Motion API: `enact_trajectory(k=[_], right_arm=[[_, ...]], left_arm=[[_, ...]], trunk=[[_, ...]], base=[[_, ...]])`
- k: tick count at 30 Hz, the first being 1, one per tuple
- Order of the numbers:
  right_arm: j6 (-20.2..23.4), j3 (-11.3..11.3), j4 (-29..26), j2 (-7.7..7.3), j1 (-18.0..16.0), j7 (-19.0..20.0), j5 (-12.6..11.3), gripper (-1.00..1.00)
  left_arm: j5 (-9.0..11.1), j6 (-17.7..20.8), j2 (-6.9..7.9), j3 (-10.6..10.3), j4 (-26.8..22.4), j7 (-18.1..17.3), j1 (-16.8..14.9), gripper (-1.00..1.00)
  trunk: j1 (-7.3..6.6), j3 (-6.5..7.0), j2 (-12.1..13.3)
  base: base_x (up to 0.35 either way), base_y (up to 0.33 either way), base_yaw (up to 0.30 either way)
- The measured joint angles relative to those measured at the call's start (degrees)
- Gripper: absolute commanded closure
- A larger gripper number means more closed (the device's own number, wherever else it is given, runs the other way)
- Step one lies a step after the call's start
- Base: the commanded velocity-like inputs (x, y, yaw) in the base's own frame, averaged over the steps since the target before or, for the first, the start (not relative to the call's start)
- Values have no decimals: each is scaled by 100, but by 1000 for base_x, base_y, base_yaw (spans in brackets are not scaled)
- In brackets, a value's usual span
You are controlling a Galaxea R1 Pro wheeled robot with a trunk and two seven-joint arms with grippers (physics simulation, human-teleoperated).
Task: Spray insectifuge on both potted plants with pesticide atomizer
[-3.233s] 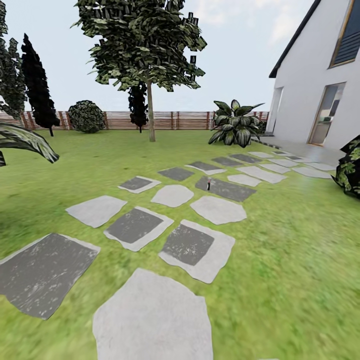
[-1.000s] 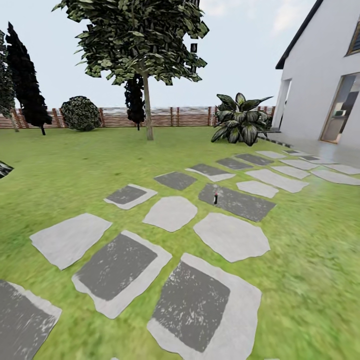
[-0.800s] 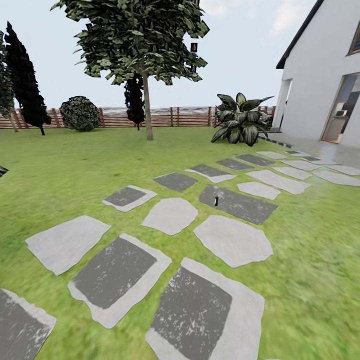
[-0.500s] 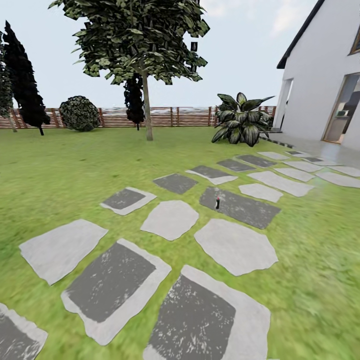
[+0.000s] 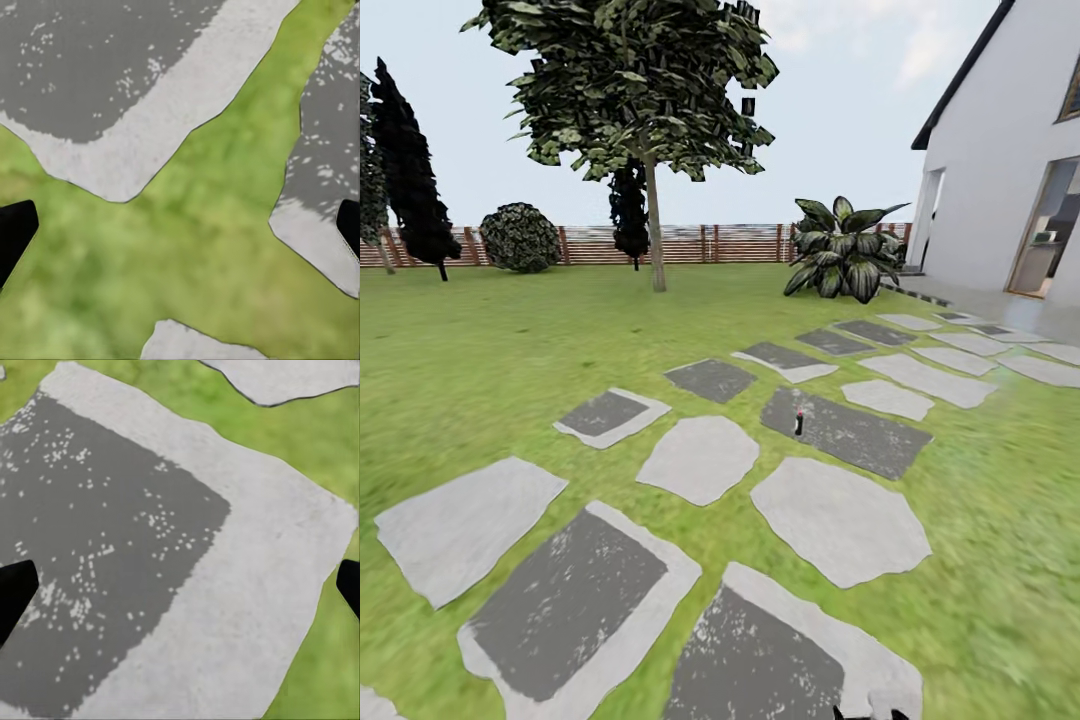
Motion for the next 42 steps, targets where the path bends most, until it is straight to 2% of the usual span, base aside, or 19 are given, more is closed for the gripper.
enact_trajectory(k=[30,42], right_arm=[[-127,-24,18,-88,0,-29,-12,-100],[-128,-16,22,-91,2,-31,-4,-100]], left_arm=[[0,0,-1,0,0,1,0,-100],[0,-1,-1,0,-15,3,-2,-100]], trunk=[[0,0,0],[0,0,0]], base=[[336,0,-2],[337,0,-231]])
